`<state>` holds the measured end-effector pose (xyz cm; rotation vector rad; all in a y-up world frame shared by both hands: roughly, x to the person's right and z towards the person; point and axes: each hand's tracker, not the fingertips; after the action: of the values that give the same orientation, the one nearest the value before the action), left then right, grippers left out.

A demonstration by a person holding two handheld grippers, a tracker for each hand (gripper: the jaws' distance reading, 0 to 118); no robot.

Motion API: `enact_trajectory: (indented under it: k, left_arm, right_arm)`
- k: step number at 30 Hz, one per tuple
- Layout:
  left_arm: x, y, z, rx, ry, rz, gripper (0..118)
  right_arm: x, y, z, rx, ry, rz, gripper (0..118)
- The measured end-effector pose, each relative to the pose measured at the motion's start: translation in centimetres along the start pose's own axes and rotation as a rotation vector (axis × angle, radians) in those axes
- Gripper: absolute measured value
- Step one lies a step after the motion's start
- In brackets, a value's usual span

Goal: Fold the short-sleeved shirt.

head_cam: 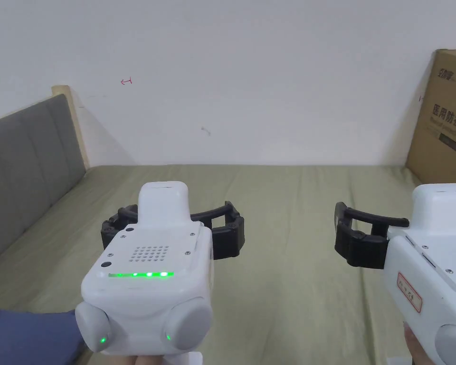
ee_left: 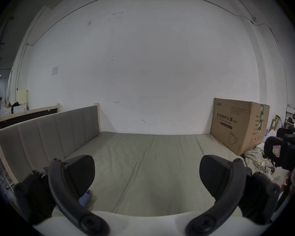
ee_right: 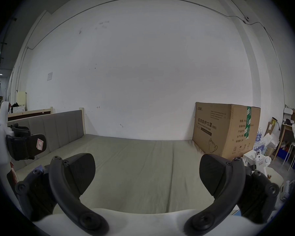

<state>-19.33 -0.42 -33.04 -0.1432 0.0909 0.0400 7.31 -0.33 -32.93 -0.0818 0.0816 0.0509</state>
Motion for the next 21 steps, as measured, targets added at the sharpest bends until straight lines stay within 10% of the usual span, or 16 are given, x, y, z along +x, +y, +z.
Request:
enact_trajectory:
  k: [21]
  left_arm:
    - [0.86, -0.24, 0.43, 0.010, -0.021, -0.013, 118]
  right_arm:
    - [-0.11, -0.54, -0.28, -0.021, 0.004, -0.003, 118]
